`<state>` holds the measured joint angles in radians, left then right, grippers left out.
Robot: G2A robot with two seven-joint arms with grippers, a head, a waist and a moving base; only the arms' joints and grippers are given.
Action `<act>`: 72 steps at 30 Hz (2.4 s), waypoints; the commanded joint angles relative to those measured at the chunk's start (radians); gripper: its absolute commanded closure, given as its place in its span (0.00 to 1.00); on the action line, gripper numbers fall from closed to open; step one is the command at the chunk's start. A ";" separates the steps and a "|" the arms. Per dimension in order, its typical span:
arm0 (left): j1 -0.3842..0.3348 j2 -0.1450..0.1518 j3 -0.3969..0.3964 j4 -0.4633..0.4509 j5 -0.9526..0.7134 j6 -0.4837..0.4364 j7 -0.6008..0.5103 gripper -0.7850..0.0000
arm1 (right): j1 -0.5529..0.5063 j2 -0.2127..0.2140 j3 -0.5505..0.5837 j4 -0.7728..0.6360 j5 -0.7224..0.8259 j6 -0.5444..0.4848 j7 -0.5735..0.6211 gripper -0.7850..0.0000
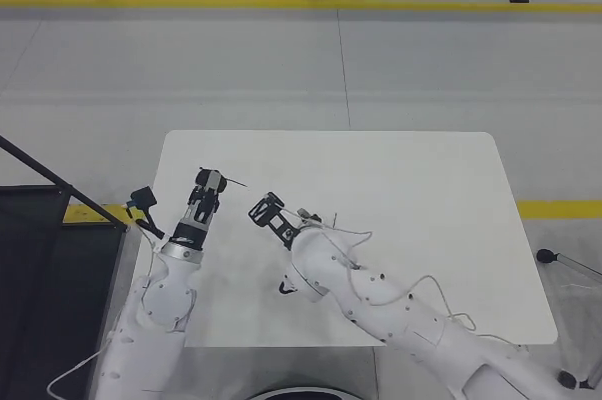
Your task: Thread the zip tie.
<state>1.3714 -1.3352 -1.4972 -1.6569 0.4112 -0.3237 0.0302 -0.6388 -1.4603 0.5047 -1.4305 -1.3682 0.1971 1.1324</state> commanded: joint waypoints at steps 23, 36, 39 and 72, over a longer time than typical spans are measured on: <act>0.005 -0.001 -0.016 -0.005 -0.016 0.037 0.035 1.00 | -0.057 -0.051 0.053 0.031 -0.104 -0.065 0.060 0.64; 0.005 -0.001 -0.016 -0.005 -0.016 0.037 0.035 1.00 | -0.066 -0.083 0.080 0.062 -0.132 -0.091 0.067 0.94; 0.005 -0.001 -0.016 -0.005 -0.016 0.037 0.035 1.00 | -0.073 -0.087 0.089 0.056 -0.151 -0.088 0.061 0.96; -0.090 0.023 0.026 0.019 -0.007 -0.118 -0.322 1.00 | -0.716 0.035 0.549 -0.734 -0.427 -0.259 -0.396 1.00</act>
<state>1.2939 -1.3138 -1.4779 -1.6452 0.3999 -0.4329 -0.2661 -1.3119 -1.4321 1.0229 -2.1333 -1.8084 -0.0315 0.7783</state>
